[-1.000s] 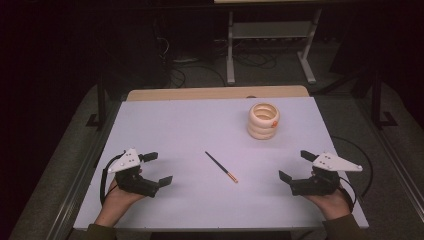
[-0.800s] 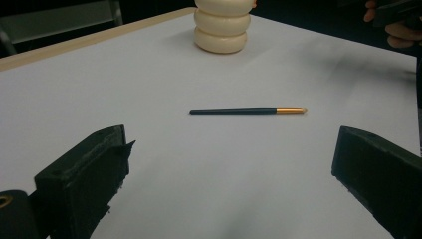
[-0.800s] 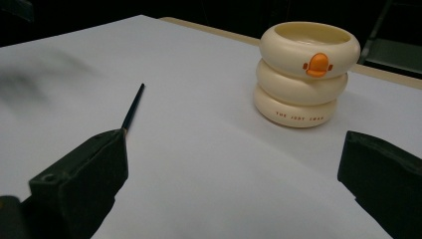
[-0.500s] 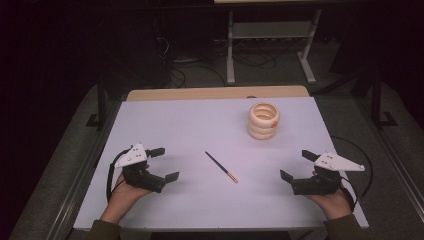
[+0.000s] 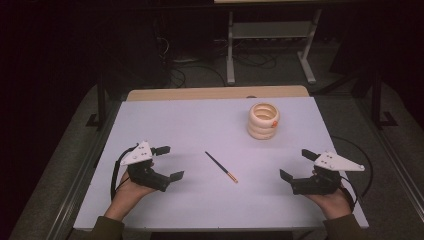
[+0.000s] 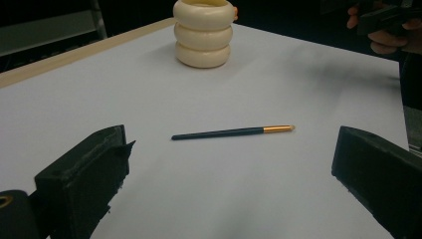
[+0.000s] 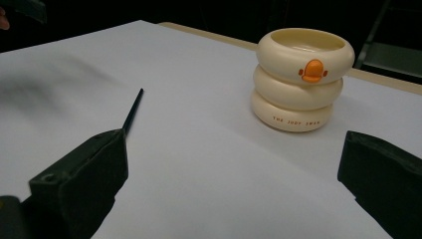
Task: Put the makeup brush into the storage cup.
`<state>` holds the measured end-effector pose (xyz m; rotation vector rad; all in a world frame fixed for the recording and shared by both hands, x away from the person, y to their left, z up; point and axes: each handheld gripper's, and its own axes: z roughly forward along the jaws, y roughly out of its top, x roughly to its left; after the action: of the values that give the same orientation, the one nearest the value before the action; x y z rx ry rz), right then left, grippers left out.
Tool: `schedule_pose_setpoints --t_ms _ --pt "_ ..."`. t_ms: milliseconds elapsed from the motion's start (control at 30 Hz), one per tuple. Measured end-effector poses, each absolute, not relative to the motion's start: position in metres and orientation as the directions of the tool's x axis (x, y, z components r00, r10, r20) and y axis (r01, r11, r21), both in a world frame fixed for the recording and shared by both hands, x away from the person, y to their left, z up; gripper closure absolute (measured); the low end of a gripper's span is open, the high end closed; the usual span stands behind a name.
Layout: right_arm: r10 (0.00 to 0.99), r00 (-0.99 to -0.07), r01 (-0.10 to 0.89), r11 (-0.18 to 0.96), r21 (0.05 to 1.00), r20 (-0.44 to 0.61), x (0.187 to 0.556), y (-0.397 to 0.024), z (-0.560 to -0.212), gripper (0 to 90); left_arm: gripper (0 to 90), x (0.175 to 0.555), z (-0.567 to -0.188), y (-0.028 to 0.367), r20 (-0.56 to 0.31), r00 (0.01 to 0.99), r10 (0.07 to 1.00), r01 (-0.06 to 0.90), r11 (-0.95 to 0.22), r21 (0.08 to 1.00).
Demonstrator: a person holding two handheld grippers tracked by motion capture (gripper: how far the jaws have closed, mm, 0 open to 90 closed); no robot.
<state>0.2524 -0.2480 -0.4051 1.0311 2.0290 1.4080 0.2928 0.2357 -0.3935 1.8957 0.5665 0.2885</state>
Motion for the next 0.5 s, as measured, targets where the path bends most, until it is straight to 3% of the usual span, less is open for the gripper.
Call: schedule_pose_setpoints --t_ms 500 --pt "0.788 -0.615 0.317 0.200 0.927 0.040 0.2536 -0.2466 -0.4056 0.0 1.2 0.3007 -0.3927 0.2256 -0.069 0.866 0.496 0.246 -0.301 0.921"
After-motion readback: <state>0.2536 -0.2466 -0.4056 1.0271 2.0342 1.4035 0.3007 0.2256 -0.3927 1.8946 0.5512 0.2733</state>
